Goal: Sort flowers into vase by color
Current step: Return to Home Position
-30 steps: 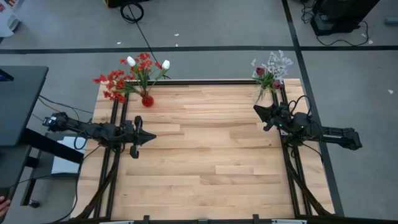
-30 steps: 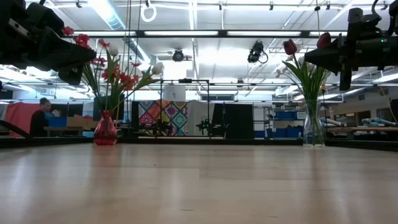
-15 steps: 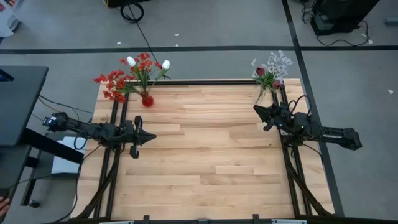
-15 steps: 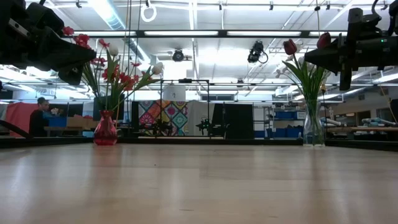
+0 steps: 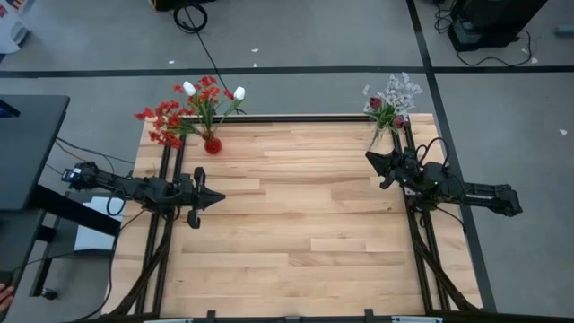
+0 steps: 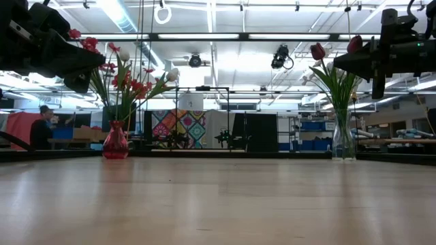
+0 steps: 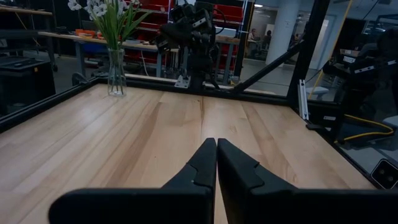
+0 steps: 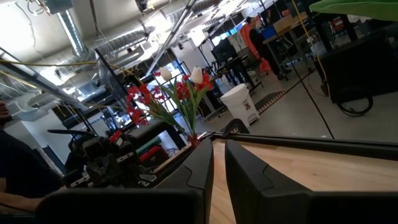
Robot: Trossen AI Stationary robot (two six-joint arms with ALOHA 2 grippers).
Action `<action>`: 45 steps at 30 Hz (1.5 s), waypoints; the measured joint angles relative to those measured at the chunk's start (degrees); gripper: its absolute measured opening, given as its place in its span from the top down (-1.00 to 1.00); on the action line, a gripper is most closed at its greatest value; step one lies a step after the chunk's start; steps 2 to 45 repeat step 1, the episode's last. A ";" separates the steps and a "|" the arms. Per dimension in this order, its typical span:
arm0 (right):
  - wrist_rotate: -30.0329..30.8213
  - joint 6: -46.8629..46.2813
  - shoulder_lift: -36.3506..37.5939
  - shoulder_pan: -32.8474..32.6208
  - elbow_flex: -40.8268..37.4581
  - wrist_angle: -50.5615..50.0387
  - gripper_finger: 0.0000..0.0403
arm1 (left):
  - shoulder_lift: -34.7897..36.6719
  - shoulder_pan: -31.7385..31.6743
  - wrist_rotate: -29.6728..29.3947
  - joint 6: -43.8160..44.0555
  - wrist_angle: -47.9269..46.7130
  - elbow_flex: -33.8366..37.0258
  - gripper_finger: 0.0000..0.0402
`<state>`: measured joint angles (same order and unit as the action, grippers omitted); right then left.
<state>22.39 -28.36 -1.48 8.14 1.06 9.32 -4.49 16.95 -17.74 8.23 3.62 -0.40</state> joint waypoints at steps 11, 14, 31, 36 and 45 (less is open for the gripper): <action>0.00 -0.02 -0.01 0.01 0.00 0.01 0.75 | 0.02 0.00 0.00 0.00 0.00 0.00 0.90; 0.00 -0.02 -0.01 0.01 0.00 0.01 0.75 | 0.02 0.00 0.00 0.00 0.00 0.00 0.90; 0.00 -0.02 -0.01 0.01 0.00 0.01 0.75 | 0.02 0.00 0.00 0.00 0.00 0.00 0.90; 0.00 -0.02 -0.01 0.01 0.00 0.01 0.75 | 0.02 0.00 0.00 0.00 0.00 0.00 0.90; 0.00 -0.02 -0.01 0.01 0.00 0.01 0.75 | 0.02 0.00 0.00 0.00 0.00 0.00 0.90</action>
